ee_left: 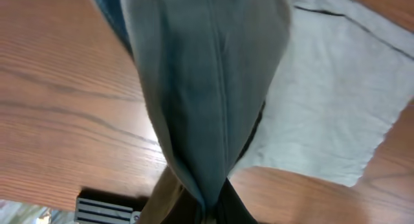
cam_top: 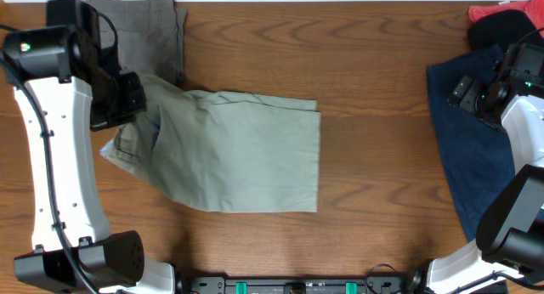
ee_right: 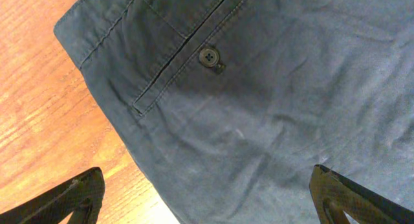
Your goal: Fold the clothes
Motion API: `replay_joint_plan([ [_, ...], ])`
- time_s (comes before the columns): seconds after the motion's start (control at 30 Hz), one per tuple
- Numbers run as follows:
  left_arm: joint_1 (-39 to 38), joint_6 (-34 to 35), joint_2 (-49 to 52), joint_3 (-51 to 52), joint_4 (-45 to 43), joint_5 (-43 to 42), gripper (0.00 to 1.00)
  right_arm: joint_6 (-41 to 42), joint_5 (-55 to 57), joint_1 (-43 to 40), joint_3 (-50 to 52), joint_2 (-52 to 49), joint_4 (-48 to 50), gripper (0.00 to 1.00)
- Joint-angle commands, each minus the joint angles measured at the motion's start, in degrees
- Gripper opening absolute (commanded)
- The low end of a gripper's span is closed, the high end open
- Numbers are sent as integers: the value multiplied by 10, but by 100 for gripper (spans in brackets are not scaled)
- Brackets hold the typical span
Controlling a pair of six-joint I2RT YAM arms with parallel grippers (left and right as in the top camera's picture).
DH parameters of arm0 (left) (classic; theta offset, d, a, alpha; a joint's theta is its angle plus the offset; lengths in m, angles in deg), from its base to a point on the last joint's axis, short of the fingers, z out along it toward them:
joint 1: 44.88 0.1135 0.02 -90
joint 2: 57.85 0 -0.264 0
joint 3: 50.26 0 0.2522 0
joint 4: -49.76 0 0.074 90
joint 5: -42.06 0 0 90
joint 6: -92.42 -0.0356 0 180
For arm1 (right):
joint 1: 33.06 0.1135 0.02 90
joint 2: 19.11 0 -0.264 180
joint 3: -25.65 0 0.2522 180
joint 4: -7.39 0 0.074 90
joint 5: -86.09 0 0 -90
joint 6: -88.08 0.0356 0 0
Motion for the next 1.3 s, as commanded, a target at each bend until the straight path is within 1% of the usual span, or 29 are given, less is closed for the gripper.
replay_joint_plan([
  [0.0,-14,-3,1,-10,13,-9,6,-6,3,-1,-6,13,-1,99],
  [0.13,-55,-2,1,-10,13,-12,6,-6,3,-1,-6,13,0,99],
  [0.3,-128,14,1,-6,7,-12,6,-6,3,-1,-6,13,-1,99],
  [0.57,-221,58,1,56,-59,-13,6,-6,3,-1,-6,13,-1,99],
  [0.67,-249,63,1,89,-89,-13,6,-6,3,-1,-6,13,0,99],
  [0.83,-286,86,1,158,-155,-21,6,-6,3,-1,-6,13,-1,99],
  [1.07,-318,87,1,254,-268,-88,6,-6,3,-1,-6,13,0,99],
  [1.17,-330,86,1,272,-289,-88,6,-6,3,-1,-6,13,-1,99],
  [1.27,-342,70,1,274,-294,-92,6,-6,3,-1,-6,13,-1,99],
])
